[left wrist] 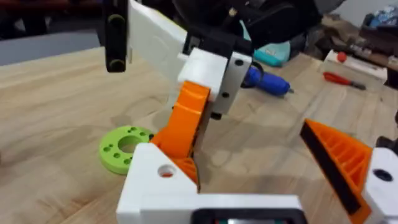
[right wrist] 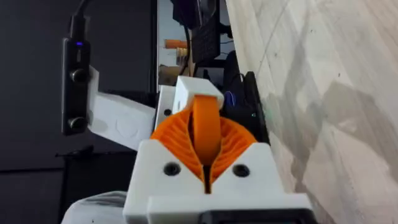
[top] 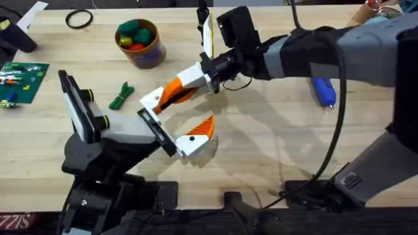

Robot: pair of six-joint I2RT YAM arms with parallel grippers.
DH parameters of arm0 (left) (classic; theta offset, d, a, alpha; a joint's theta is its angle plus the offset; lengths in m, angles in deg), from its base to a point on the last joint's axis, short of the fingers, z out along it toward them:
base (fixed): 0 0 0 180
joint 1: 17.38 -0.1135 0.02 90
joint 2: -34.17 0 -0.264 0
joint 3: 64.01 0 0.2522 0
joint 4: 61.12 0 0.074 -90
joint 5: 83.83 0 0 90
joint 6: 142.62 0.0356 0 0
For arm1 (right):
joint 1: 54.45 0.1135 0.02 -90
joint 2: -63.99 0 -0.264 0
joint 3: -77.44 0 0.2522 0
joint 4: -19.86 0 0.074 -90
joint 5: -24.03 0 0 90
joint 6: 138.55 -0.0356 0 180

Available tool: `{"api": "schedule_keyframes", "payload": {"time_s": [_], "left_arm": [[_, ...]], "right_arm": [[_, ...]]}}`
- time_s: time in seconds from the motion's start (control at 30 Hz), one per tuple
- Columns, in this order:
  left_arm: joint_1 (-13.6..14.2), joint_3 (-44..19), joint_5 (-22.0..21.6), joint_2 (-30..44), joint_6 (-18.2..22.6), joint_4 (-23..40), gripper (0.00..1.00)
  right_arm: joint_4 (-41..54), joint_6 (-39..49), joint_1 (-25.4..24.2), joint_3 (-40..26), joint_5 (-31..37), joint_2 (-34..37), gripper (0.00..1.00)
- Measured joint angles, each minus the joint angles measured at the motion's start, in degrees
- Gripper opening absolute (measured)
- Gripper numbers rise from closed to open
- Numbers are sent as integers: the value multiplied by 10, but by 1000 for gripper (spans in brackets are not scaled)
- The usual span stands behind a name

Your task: Pick up the gripper from the table and insert it into the empty holder that is missing its gripper. Then pick up a screw, insert it into the mounting hole, and use the screwdriver to tighten it. Finally, clean up the table by picking up the vegetable and placing it into the bucket.

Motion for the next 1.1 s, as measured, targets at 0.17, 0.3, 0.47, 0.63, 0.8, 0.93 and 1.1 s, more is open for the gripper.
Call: {"api": "schedule_keyframes", "payload": {"time_s": [0.17, 0.3, 0.47, 0.63, 0.8, 0.93, 1.1], "left_arm": [[-1, 0, -2, 2, -3, 0, 993], [-1, 0, -2, 4, -3, 0, 993], [-1, 0, -3, 4, -3, 0, 993], [-1, 0, -3, 4, -3, 0, 993], [-1, 0, -3, 4, -3, 0, 993], [-1, 0, 8, 4, -2, 0, 993], [-1, -1, 37, 2, 5, 2, 993]], "right_arm": [[-26, -5, 0, 0, -11, 12, 10], [-32, -17, 0, 0, -11, 13, 10], [-34, -25, 0, 0, -13, 14, 10], [-34, -27, 0, 0, -13, 14, 7], [-34, -27, 0, 0, -13, 14, 7], [-36, -29, 0, 0, -19, 15, 157], [-31, -30, -5, 0, -31, 24, 470]]}}
